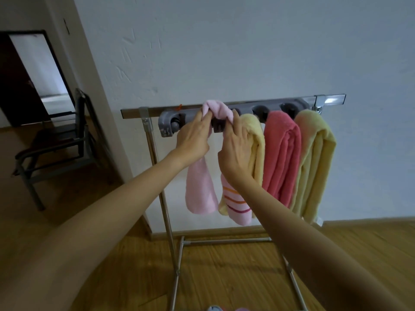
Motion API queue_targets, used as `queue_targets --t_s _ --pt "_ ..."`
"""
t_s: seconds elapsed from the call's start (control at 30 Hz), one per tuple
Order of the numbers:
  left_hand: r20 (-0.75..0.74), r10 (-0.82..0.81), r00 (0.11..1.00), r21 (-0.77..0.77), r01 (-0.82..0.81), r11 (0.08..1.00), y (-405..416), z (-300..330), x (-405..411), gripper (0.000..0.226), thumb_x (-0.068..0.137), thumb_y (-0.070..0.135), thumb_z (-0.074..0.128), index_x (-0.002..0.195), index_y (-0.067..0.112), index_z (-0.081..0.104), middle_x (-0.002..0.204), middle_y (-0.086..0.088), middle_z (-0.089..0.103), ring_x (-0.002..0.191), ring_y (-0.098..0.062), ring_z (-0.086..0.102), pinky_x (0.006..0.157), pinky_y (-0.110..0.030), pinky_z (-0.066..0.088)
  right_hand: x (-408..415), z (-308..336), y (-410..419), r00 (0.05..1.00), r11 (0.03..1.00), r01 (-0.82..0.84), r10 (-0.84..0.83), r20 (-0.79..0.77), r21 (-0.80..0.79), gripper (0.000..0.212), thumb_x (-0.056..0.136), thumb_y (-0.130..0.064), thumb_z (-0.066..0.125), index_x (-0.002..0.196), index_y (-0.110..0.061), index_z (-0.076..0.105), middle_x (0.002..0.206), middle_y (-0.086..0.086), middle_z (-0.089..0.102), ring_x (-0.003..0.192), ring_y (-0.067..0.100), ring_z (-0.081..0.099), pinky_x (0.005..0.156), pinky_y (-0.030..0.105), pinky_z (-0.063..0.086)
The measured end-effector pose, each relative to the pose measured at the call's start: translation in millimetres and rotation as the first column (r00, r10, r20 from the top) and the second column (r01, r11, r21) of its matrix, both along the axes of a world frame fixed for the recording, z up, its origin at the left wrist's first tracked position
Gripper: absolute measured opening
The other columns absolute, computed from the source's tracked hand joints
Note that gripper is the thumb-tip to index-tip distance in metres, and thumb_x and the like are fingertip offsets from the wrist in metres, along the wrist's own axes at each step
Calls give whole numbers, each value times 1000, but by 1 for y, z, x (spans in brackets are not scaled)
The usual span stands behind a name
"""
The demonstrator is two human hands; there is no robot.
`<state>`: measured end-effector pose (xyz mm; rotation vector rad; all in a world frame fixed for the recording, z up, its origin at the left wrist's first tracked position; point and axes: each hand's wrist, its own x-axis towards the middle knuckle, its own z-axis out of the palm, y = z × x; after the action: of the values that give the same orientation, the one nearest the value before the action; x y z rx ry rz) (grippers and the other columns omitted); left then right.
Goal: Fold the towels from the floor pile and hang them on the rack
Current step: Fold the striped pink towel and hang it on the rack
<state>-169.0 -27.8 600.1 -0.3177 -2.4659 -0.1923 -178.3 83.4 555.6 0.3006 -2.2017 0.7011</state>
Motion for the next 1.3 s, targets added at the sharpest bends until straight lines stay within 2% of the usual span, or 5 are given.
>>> queue_targets --t_s 0.43,0.6,0.93,1.1,1.3 --pt "-65 7 998 -142 -17 990 -3 -67 -2 83 79 -9 58 149 14 21 150 -13 30 77 -30 59 53 -41 52 -14 -63 25 913 908 -407 407 -16 -100 66 86 12 38 149 -4 23 157 14 19 146 18 16 119 28 18" --pt "-61 -115 991 -87 109 990 -10 -89 3 79 84 -9 49 152 19 18 153 -13 28 84 -31 61 53 -35 50 -11 -72 37 877 871 -479 480 -25 -110 64 85 11 33 147 -3 29 152 16 31 141 17 28 116 25 26" --pt "-63 -171 983 521 179 835 -14 -160 31 83 85 18 67 149 17 14 136 -1 46 59 -10 56 54 -20 51 -2 -105 36 921 839 -339 389 33 -425 36 86 -8 64 114 -9 42 93 -17 50 78 -10 51 69 5 39" --pt "207 13 978 518 -121 847 -17 -199 22 74 74 50 73 131 13 43 125 2 50 86 -15 58 67 -37 53 -4 -121 33 949 896 -236 296 107 -377 9 83 -8 62 88 -9 55 67 -17 45 57 -2 45 57 7 34" --pt "361 -2 933 568 -217 794 -6 -221 0 33 82 40 65 96 9 61 90 -5 66 80 -25 62 65 -38 53 -4 -128 34 945 895 -217 293 147 -391 35 82 -1 53 61 -19 30 51 -9 29 44 5 36 46 13 27"
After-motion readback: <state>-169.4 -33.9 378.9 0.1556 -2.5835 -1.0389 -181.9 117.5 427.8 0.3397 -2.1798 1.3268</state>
